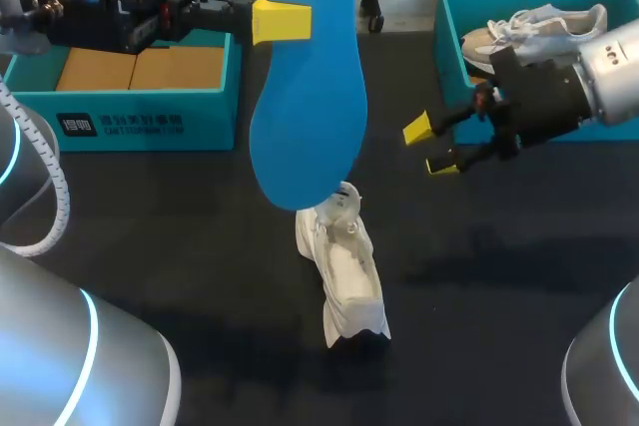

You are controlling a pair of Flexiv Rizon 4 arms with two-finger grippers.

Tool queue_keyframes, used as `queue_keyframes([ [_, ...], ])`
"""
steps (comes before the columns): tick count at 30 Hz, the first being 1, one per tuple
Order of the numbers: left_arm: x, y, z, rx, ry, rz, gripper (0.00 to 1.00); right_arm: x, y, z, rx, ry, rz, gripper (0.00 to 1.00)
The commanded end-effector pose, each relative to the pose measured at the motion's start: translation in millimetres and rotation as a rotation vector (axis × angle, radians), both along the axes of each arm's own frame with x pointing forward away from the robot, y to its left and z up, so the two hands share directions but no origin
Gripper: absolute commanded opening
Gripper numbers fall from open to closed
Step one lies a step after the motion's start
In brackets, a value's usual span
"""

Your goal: Take the shoe out of the shoebox, open the shoe tongue, remove and reinsert the insole, then place the shoe into the shoebox

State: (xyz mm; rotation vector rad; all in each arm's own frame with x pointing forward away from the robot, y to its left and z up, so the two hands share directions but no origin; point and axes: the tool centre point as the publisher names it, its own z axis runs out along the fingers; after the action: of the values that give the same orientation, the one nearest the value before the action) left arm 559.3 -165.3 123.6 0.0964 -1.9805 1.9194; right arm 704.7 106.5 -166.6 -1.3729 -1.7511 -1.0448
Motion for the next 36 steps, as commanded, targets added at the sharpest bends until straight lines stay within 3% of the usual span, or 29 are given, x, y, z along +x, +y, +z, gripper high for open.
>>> queue_keyframes([
  [1,0.6,-1.2,0.3,0.002,-0.001,-0.001,0.0,5.7,0.3,2.7,0.015,0.012,0.016,1.0],
  [7,0.6,-1.2,0.3,0.002,-0.001,-0.001,0.0,6.3,-0.4,2.7,0.041,0.057,0.013,1.0],
  [9,5.9,-1.1,-1.3,-0.023,-0.079,0.018,0.0,6.3,-0.4,2.7,0.041,0.057,0.013,1.0],
  [15,29.7,-3.4,-8.1,-0.093,-0.483,0.117,0.0,6.3,-0.4,2.7,0.041,0.057,0.013,1.0],
  [19,47.7,-6.3,-19.6,-0.143,-0.668,0.131,0.0,6.3,-0.4,2.7,0.041,0.057,0.013,1.0],
  [24,66.2,-13.7,-40.2,-0.167,-1.18,0.132,0.0,6.3,-0.4,2.7,0.041,0.057,0.013,1.0],
  [25,69.9,-13.1,-41.9,-0.159,-1.222,0.13,0.0,6.3,-0.4,2.7,0.041,0.057,0.013,1.0],
  [36,69.9,-13.1,-41.9,-0.159,-1.222,0.13,0.0,6.3,-0.4,2.7,0.041,0.057,0.013,1.0],
])
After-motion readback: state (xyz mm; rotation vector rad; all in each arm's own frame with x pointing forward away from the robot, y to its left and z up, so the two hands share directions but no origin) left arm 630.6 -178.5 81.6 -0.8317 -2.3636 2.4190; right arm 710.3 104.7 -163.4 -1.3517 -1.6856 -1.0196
